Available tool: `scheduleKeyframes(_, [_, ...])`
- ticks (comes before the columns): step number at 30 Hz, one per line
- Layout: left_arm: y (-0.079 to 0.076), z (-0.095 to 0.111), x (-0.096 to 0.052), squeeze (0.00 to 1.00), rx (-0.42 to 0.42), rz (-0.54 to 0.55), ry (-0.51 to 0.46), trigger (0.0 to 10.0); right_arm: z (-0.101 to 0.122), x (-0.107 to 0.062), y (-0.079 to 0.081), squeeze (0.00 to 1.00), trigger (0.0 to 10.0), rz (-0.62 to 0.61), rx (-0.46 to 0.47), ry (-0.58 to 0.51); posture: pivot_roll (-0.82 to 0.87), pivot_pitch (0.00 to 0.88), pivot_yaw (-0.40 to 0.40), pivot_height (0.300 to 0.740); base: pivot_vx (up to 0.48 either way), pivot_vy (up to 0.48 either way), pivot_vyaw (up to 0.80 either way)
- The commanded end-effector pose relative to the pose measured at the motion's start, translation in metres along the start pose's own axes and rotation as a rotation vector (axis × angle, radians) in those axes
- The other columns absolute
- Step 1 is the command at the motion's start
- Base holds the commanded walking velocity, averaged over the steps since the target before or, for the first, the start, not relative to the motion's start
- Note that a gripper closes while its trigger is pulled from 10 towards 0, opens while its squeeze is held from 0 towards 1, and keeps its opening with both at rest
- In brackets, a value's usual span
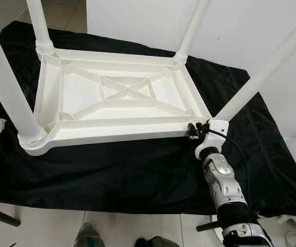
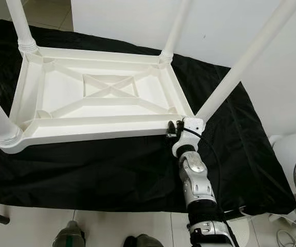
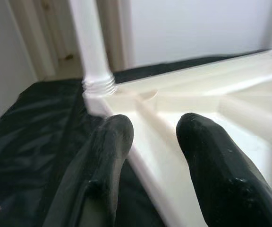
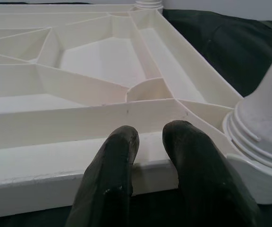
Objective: Building children table
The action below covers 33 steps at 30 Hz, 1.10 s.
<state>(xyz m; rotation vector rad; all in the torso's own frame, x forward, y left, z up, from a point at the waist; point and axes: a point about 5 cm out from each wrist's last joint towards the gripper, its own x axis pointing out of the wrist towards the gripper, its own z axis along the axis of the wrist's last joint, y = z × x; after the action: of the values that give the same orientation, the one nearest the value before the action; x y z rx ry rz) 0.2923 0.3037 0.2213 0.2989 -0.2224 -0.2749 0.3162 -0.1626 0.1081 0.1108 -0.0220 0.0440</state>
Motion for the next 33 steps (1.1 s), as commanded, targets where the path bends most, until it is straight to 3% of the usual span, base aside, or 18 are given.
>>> scheduleKeyframes(1, [-0.040,0.000,-0.003,0.00,-0.061,-0.301,-0.029,10.0,-0.003,-0.005,-0.011,0.00,10.0,-0.040,-0.015,0.018,0.23,0.093,-0.141,0.740,0.000,0.000,0.00])
scheduleKeyframes(3, [-0.051,0.002,-0.006,0.00,-0.065,-0.341,-0.036,10.0,-0.003,-0.005,-0.012,0.00,10.0,-0.043,-0.015,0.018,0.24,0.099,-0.138,0.740,0.000,0.000,0.00])
scheduleKeyframes(7, [-0.060,0.003,-0.008,0.00,-0.065,-0.367,-0.036,10.0,-0.004,-0.005,-0.011,0.00,10.0,-0.044,-0.012,0.019,0.24,0.101,-0.138,0.740,0.000,0.000,0.00])
scheduleKeyframes(9, [-0.080,0.002,-0.013,0.00,-0.079,-0.415,-0.031,10.0,-0.005,-0.003,-0.005,0.00,10.0,-0.055,-0.010,0.015,0.25,0.110,-0.137,0.740,0.000,0.000,0.00])
scheduleKeyframes(13, [-0.093,0.003,-0.015,0.00,-0.088,-0.447,-0.038,10.0,-0.004,-0.002,-0.003,0.00,10.0,-0.087,-0.029,0.001,0.25,0.113,-0.136,0.740,0.000,0.000,0.00])
scheduleKeyframes(18, [-0.115,0.010,-0.012,0.00,-0.160,-0.472,-0.081,10.0,-0.008,0.000,-0.007,0.00,10.0,-0.279,-0.061,0.011,0.26,0.109,-0.152,0.740,0.000,0.000,0.00])
scheduleKeyframes(22, [-0.122,0.010,-0.010,0.00,-0.174,-0.491,-0.087,10.0,-0.012,-0.001,-0.009,0.00,10.0,-0.388,-0.036,0.012,0.26,0.099,-0.160,0.740,0.000,0.000,0.00])
scheduleKeyframes(33, [-0.130,0.010,-0.005,0.00,-0.180,-0.512,-0.100,10.0,-0.024,-0.003,-0.013,0.00,10.0,-0.509,-0.021,0.061,0.25,0.094,-0.171,0.740,0.000,0.000,0.00])
